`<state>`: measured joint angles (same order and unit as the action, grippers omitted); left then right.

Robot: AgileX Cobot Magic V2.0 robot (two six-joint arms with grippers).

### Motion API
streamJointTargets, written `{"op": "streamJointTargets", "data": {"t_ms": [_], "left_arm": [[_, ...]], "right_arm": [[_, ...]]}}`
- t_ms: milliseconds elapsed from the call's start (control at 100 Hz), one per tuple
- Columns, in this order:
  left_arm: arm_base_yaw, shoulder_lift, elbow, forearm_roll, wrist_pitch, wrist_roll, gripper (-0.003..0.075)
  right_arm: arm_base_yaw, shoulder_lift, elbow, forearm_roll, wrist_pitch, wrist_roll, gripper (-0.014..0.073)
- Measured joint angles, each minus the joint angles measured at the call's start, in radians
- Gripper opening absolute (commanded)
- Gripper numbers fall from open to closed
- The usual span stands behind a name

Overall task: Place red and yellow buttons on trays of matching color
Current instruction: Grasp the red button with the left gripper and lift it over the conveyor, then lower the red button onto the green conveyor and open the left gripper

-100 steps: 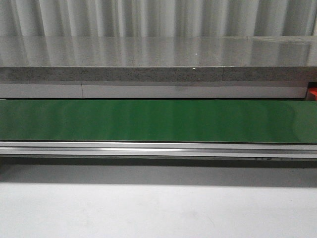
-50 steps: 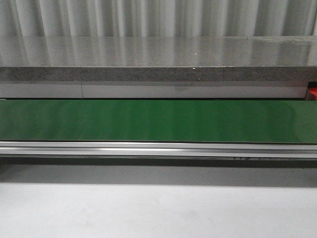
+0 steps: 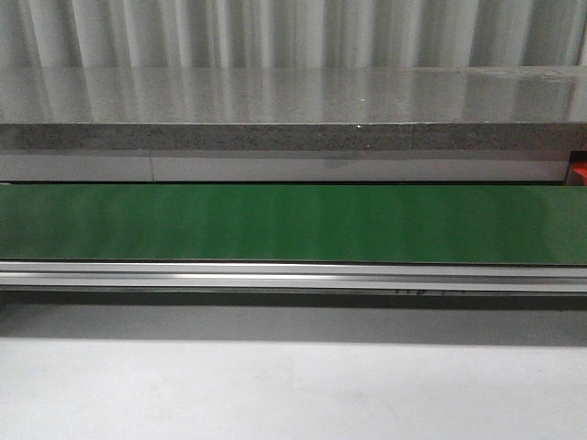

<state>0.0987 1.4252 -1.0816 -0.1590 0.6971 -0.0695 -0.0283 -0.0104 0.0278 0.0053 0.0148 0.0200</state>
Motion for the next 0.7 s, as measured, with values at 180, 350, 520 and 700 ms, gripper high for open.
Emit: {"op": "streamJointTargets", "data": {"t_ms": [180,350,520,700], "left_arm": [[0.000,0.079,0.000,0.000,-0.015,0.002,-0.0020],[0.000,0.110,0.000,0.000,-0.022,0.010,-0.0020],[0.000,0.134,-0.002,0.000,-0.022,0.030,-0.0016],[0.000,0.142,-0.005,-0.030,-0.005,0.104,0.0276]], "right_arm": [[0.000,0.000,0.000,-0.005,0.000,0.000,-0.0068],[0.000,0.000,0.000,0.000,0.000,0.000,-0.0068],[0.000,0.000,0.000,0.000,0.000,0.000,-0.0068],[0.000,0.000,0.000,0.000,0.000,0.000,-0.0068]]}}
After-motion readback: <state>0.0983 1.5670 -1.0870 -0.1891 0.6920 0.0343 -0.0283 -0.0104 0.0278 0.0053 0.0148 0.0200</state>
